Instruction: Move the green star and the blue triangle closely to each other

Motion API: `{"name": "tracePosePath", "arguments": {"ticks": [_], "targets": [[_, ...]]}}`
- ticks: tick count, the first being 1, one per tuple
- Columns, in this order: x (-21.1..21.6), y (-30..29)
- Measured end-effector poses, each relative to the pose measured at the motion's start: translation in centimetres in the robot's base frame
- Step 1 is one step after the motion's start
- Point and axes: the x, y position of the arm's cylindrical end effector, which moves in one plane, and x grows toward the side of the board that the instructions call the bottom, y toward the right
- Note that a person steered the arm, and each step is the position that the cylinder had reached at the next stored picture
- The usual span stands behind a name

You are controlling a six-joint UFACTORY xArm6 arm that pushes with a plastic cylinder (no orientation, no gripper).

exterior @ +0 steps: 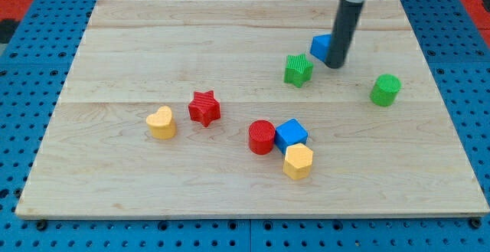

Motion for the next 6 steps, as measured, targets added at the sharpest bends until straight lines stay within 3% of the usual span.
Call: {"name": "tracePosePath", "arguments": {"ticks": [2,3,4,5,6], "targets": [[4.0,-3.2],[1.2,-6.7],[-0.2,-1.5],[3.5,-1.2],[4.5,-4.9]]}}
